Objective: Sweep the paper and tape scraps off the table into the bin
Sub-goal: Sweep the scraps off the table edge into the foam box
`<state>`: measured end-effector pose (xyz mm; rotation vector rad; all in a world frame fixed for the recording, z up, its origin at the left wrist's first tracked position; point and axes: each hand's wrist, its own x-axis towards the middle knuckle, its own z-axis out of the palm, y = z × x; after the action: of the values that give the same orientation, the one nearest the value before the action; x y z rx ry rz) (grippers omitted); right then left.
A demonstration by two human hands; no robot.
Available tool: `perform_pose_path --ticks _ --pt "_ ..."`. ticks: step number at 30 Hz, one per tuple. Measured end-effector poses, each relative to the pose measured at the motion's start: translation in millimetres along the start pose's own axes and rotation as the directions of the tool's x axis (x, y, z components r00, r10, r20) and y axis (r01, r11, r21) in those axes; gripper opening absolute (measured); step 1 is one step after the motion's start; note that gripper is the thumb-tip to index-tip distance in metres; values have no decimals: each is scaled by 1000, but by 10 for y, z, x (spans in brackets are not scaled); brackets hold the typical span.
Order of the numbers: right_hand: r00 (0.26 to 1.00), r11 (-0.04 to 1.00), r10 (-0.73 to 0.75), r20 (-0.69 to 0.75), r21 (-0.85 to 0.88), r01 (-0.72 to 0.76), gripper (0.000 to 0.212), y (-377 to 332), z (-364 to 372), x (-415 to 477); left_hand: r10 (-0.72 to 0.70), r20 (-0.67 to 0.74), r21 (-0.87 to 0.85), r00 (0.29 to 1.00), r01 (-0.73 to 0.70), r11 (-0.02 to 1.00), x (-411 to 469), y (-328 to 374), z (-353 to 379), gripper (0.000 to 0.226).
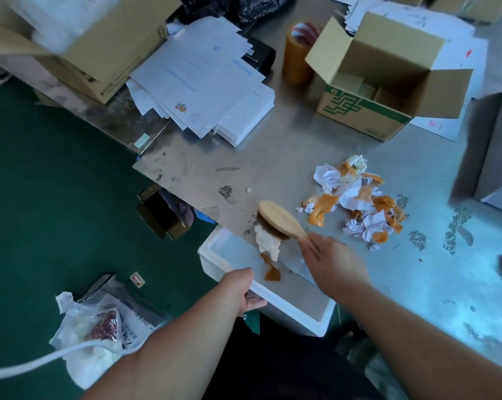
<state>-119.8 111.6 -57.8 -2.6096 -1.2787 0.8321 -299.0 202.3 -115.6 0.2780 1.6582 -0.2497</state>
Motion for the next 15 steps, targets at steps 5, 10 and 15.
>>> perform_pose_path --ticks 5,10,15 --pt "1000 1000 6 -8 -28 -6 40 -2 165 -312 -17 -2 37 1000 17 999 1 -39 -51 30" --pt "998 1000 12 -59 -6 -13 40 -36 248 -528 4 19 24 1000 -4 1000 53 -125 -104 28" --pt "985 1000 4 -173 -5 -5 38 53 185 -572 -7 34 21 999 6 1000 69 -122 -104 26"
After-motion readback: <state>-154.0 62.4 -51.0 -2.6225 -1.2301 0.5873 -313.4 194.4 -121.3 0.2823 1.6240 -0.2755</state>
